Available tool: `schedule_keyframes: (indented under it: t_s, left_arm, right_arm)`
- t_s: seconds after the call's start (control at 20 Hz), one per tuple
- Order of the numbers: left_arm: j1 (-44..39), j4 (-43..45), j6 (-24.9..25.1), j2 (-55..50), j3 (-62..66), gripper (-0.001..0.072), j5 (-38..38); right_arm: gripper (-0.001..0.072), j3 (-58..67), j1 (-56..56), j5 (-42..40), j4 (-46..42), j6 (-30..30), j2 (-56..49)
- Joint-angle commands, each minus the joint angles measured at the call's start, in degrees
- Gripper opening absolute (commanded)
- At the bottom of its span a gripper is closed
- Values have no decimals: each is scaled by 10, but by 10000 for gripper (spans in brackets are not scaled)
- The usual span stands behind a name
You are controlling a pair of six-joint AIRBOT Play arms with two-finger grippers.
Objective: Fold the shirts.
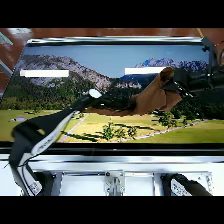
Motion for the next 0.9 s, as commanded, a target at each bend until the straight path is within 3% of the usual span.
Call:
schedule_keyframes:
  t_s: [0.0,0.2,0.35,0.55,0.8,0.85]
  left_arm:
    - [-39,-102,12,-91,101,37,-53]
    - [9,-62,-3,-78,115,33,-69]
    - [100,84,-42,-5,115,32,-75]
    - [260,279,-96,139,115,34,-108]
    - [435,302,-95,303,115,35,-174]
    - [458,306,-93,327,115,36,-203]
  right_arm:
    - [53,0,0,9,-2,37,23]
    - [53,0,29,-9,-51,65,21]
    - [53,0,97,-40,-115,80,-13]
    - [53,0,201,-167,-114,87,-124]
    - [60,0,313,-342,16,76,-297]
    - [167,0,327,-365,67,64,-330]
